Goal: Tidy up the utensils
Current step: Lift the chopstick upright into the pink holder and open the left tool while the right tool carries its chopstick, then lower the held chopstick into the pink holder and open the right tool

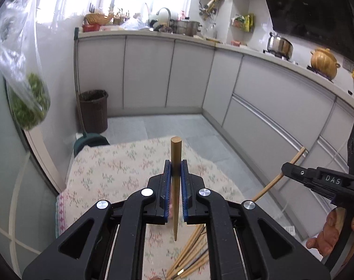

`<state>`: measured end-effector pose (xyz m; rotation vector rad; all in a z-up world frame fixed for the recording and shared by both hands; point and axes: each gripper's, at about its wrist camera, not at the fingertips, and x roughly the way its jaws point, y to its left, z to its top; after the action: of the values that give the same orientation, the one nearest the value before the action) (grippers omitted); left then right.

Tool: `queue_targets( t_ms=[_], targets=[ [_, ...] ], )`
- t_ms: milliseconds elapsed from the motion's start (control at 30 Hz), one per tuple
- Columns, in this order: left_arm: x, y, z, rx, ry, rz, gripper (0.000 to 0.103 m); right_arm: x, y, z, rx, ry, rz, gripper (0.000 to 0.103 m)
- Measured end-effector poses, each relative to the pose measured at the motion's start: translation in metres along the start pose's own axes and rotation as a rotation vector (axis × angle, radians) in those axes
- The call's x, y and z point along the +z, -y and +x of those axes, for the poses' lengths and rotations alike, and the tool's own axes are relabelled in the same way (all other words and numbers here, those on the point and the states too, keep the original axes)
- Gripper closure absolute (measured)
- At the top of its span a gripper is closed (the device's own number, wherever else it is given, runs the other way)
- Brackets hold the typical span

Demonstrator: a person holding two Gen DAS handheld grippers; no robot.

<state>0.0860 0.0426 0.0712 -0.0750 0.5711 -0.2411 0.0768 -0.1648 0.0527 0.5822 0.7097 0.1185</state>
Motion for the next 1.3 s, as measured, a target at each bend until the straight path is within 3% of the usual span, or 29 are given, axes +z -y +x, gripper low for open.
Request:
queue_targets(
  t_ms=[233,433,500,567,600,800,967,1300],
  targets=[
    [0.038,-0.005,0.028,0.053,0.057,-0.04,0.096,0.056,-0.017,0.018,0.021,0.069,-0.014,0.095],
    [0.036,-0.018,0.076,0.079,0.02,-0.078,0.095,0.073,-0.021,0.059,0.033,0.068,-0.043,0.095],
    [0.027,-0.023,0.091,0.072,-0.012,-0.091,0.094,0.073,-0.025,0.074,0.035,0.067,-0.063,0.095],
    [0.02,-0.028,0.1,0.07,-0.036,-0.098,0.08,0.071,-0.032,0.09,0.035,0.057,-0.093,0.095],
    [0.017,-0.031,0.101,0.059,-0.037,-0.109,0.078,0.071,-0.035,0.099,0.033,0.052,-0.105,0.095],
    [0.01,-0.042,0.086,0.093,0.012,-0.128,0.074,0.059,-0.05,0.127,0.021,0.033,-0.174,0.095],
    [0.015,-0.056,0.078,0.106,0.023,-0.167,0.063,0.045,-0.056,0.146,0.005,0.009,-0.207,0.095],
    [0.013,-0.062,0.078,0.159,0.018,-0.169,0.061,0.022,-0.064,0.175,-0.002,-0.018,-0.254,0.092]
  ],
)
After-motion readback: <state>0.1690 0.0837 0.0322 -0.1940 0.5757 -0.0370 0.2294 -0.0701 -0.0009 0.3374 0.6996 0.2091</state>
